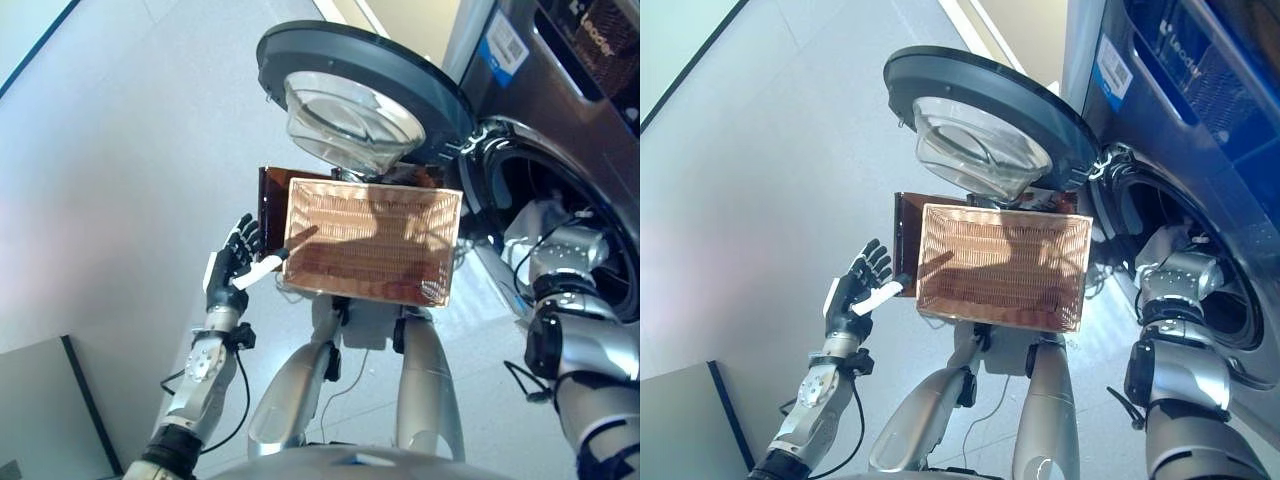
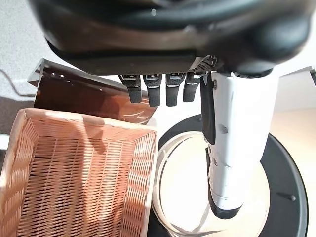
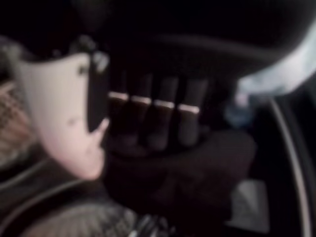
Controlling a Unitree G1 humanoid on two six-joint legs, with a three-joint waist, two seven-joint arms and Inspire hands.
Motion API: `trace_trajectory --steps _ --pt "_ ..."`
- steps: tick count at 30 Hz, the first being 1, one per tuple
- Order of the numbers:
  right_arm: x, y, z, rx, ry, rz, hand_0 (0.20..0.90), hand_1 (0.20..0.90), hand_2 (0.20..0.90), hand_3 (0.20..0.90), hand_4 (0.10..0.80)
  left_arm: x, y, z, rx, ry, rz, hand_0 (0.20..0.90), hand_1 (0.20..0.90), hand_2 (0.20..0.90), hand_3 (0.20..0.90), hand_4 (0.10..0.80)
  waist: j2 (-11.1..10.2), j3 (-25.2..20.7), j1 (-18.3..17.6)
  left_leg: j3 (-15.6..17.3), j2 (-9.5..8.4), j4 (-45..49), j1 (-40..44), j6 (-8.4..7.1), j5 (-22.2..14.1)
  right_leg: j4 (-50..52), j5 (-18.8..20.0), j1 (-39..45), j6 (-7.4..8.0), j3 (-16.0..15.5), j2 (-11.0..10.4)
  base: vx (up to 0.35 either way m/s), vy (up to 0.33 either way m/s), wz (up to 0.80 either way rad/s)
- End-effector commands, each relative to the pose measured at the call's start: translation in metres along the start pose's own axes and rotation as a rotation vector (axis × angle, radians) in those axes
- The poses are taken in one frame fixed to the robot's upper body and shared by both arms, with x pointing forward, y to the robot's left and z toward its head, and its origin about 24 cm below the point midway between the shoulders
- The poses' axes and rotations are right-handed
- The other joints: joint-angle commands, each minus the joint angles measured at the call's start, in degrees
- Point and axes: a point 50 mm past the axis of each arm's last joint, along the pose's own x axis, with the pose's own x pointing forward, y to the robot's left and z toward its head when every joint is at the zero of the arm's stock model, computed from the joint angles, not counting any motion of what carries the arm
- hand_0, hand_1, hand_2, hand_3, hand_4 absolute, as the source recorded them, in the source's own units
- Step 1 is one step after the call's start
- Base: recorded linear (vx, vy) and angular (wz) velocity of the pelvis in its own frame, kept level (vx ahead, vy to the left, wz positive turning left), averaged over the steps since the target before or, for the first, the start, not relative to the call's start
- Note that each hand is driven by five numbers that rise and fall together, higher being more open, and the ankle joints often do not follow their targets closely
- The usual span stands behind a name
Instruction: Pick up the clothes and place them into the washing machine
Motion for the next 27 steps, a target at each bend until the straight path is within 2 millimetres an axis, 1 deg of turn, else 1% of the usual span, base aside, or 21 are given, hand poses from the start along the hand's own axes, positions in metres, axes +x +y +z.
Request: trace_trajectory --steps 1,2,4,5,10,11,12,13,14,16,17,18,19,20,21,22,23,24,25,26,27 --pt "0.014 0.03 0.05 -0.087 -0.188 0.105 0.601 0.601 0.601 0.601 0.586 -0.003 0.003 0.022 -0.012 -0.127 -0.026 0.9 0.9 0.9 0.9 0.8 -1.08 -3.87 0.94 -1.06 -1.56 -1.71 1.21 -2.73 -3.96 -3.23 -0.21 -0.37 1.3 -0.88 1.83 -0.012 0.005 -0.04" --pt "0.013 0.024 0.046 -0.091 -0.175 0.083 0.9 0.9 0.9 0.9 0.8 -0.003 0.002 0.021 -0.013 -0.123 -0.028 0.9 0.9 0.9 0.9 0.8 -1.01 -3.73 0.85 -0.92 -1.5 -1.71 1.15 -2.69 -3.93 -3.17 -0.14 -0.65 1.33 -0.88 1.79 -0.013 0.005 -0.04" --pt "0.013 0.021 0.044 -0.097 -0.166 0.074 0.9 0.9 0.9 0.9 0.8 -0.004 0.002 0.021 -0.014 -0.121 -0.029 0.9 0.9 0.9 0.9 0.8 -1.04 -3.78 0.84 -0.85 -1.53 -1.71 1.13 -2.66 -3.91 -3.03 -0.09 -0.84 1.33 -0.82 1.81 -0.009 0.015 -0.05" --pt "0.012 0.017 0.038 -0.106 -0.147 0.07 0.9 0.9 0.9 0.9 0.8 -0.004 0.002 0.021 -0.013 -0.12 -0.027 0.9 0.9 0.9 0.9 0.8 -0.97 -3.74 0.76 -0.76 -1.53 -1.71 1.16 -2.66 -3.92 -2.94 0.02 -0.99 1.3 -0.75 1.81 -0.006 0.025 -0.07" --pt "0.01 0.005 0.027 -0.152 -0.118 0.059 0.9 0.9 0.9 0.9 0.8 -0.006 0.004 0.018 -0.023 -0.107 -0.015 0.9 0.9 0.9 0.9 0.8 -1.35 -3.91 0.6 -0.5 -1.55 -1.71 1.19 -2.61 -4.03 -3.05 0.31 -1.1 1.36 -0.77 1.87 -0.001 0.014 -0.04" --pt "0.009 0.003 0.024 -0.185 -0.111 0.062 0.9 0.9 0.9 0.9 0.8 -0.006 0.005 0.018 -0.024 -0.107 -0.012 0.9 0.9 0.9 0.9 0.8 -1.49 -3.96 0.59 -0.51 -1.52 -1.71 1.19 -2.58 -4.03 -3.1 0.39 -1.15 1.35 -0.72 1.88 -0.011 0.023 -0.07" --pt "0.007 0.0 0.019 -0.258 -0.094 0.08 0.9 0.9 0.9 0.9 0.8 -0.007 0.005 0.019 -0.026 -0.111 -0.008 0.9 0.9 0.9 0.9 0.8 -1.71 -3.87 0.54 -0.44 -1.52 -1.71 1.17 -2.58 -4.03 -3.2 0.58 -1.2 1.37 -0.67 1.87 -0.011 0.019 -0.06" --pt "0.007 0.0 0.018 -0.26 -0.094 0.079 0.9 0.9 0.9 0.9 0.8 -0.007 0.005 0.019 -0.026 -0.11 -0.008 0.9 0.9 0.9 0.9 0.8 -1.72 -3.9 0.52 -0.42 -1.52 -1.71 1.18 -2.57 -4.02 -3.22 0.6 -1.19 1.38 -0.65 1.87 -0.014 0.019 -0.04" --pt "0.006 -0.001 0.016 -0.31 -0.085 0.093 0.9 0.9 0.9 0.9 0.8 -0.007 0.006 0.019 -0.025 -0.111 -0.008 0.9 0.9 0.9 0.9 0.8 -1.84 -3.7 0.38 -0.41 -1.58 -1.71 1.32 -2.52 -4.07 -3.11 0.57 -1.16 1.38 -0.62 1.82 -0.003 0.018 -0.03" --pt "0.006 -0.001 0.012 -0.503 -0.075 0.153 0.9 0.9 0.9 0.9 0.8 -0.01 0.007 0.019 -0.023 -0.112 -0.016 0.9 0.9 0.9 0.9 0.8 -2.23 -3.42 0.29 -0.33 -1.66 -1.71 1.45 -2.48 -4.15 -3.15 0.52 -1.08 1.42 -0.53 1.74 -0.018 0.026 -0.04" --pt "0.006 0.001 0.012 -0.572 -0.08 0.169 0.9 0.9 0.9 0.9 0.8 -0.012 0.007 0.019 -0.021 -0.11 -0.02 0.9 0.9 0.9 0.9 0.8 -2.29 -3.31 0.31 -0.34 -1.69 -1.71 1.43 -2.46 -4.09 -3.24 0.62 -1.11 1.42 -0.5 1.76 -0.036 0.015 -0.02" --pt "0.006 0.002 0.012 -0.573 -0.081 0.17 0.9 0.9 0.9 0.9 0.8 -0.012 0.007 0.019 -0.022 -0.111 -0.02 0.9 0.9 0.9 0.9 0.8 -2.25 -3.34 0.31 -0.3 -1.67 -1.71 1.19 -2.46 -3.86 -3.44 1.02 -1.27 1.38 -0.49 1.8 -0.039 0.019 -0.04" --pt "0.006 0.012 0.009 -0.871 -0.111 0.272 0.9 0.9 0.9 0.9 0.8 -0.015 0.01 0.019 -0.006 -0.108 -0.034 0.9 0.9 0.9 0.9 0.8 -2.63 -2.87 0.31 -0.24 -1.7 -1.71 1.3 -2.43 -3.79 -3.37 1.13 -1.19 1.46 -0.43 1.76 -0.036 0.02 -0.04" --pt "0.003 0.018 0.006 -0.972 -0.136 0.317 0.9 0.9 0.9 0.9 0.8 -0.017 0.011 0.02 0.0 -0.109 -0.04 0.9 0.9 0.9 0.9 0.8 -2.68 -2.64 0.23 -0.23 -1.72 -1.71 1.28 -2.41 -3.69 -3.4 1.25 -1.16 1.45 -0.43 1.78 -0.032 0.02 -0.05" --pt "0.003 0.019 0.006 -0.973 -0.137 0.318 0.9 0.9 0.9 0.9 0.8 -0.016 0.011 0.02 -0.001 -0.11 -0.039 0.9 0.9 0.9 0.9 0.8 -2.65 -2.72 0.23 -0.19 -1.69 -1.71 1.05 -2.41 -3.53 -3.62 1.59 -1.31 1.43 -0.42 1.82 0.0 0.0 0.0" --pt "-0.006 0.025 -0.008 -1.17 -0.172 0.432 0.9 0.9 0.9 0.9 0.8 -0.019 0.014 0.02 0.018 -0.111 -0.039 0.9 0.9 0.9 0.9 0.8 -2.93 -2.25 -0.09 -0.24 -1.69 -1.71 1.28 -2.38 -3.51 -3.56 1.6 -1.04 1.48 -0.39 1.8 0.0 0.0 0.0" --pt "-0.008 0.026 -0.011 -1.248 -0.199 0.461 0.9 0.9 0.9 0.9 0.8 -0.019 0.015 0.02 0.026 -0.108 -0.034 0.9 0.9 0.9 0.9 0.8 -3.05 -2.19 -0.25 -0.29 -1.71 -1.71 1.28 -2.36 -3.42 -3.64 1.72 -1.01 1.51 -0.37 1.84 0.0 0.0 0.0" --pt "-0.008 0.026 -0.011 -1.248 -0.2 0.461 0.9 0.9 0.9 0.9 0.8 -0.019 0.015 0.02 0.026 -0.108 -0.033 0.9 0.9 0.9 0.9 0.8 -3.05 -2.33 -0.18 -0.24 -1.68 -1.71 1.04 -2.36 -3.3 -3.87 2.01 -1.16 1.5 -0.34 1.89 0.0 0.0 0.0" --pt "-0.011 0.029 -0.012 -1.3 -0.235 0.487 0.9 0.9 0.9 0.9 0.8 -0.019 0.017 0.02 0.035 -0.108 -0.029 0.9 0.9 0.9 0.9 0.8 -3.11 -2.33 -0.28 -0.24 -1.74 -1.71 1.03 -2.34 -3.25 -3.87 2.09 -1.17 1.52 -0.29 1.89 0.004 0.032 -0.02" --pt "-0.015 0.029 -0.017 -1.468 -0.3 0.542 0.9 0.9 0.9 0.9 0.8 -0.019 0.019 0.021 0.047 -0.113 -0.021 0.9 0.9 0.9 0.9 0.8 -3.25 -2.28 -0.54 -0.42 -1.87 -1.71 1.19 -2.25 -3.34 -3.87 2.07 -1.03 1.63 -0.2 1.86 0.006 0.032 -0.02" --pt "-0.015 0.029 -0.017 -1.468 -0.3 0.542 0.9 0.9 0.9 0.9 0.8 -0.019 0.019 0.021 0.047 -0.113 -0.021 0.9 0.9 0.9 0.9 0.8 -3.25 -2.44 -0.46 -0.36 -1.83 -1.71 0.95 -2.25 -3.24 -4.08 2.33 -1.18 1.63 -0.17 1.92 0.008 0.034 -0.01"
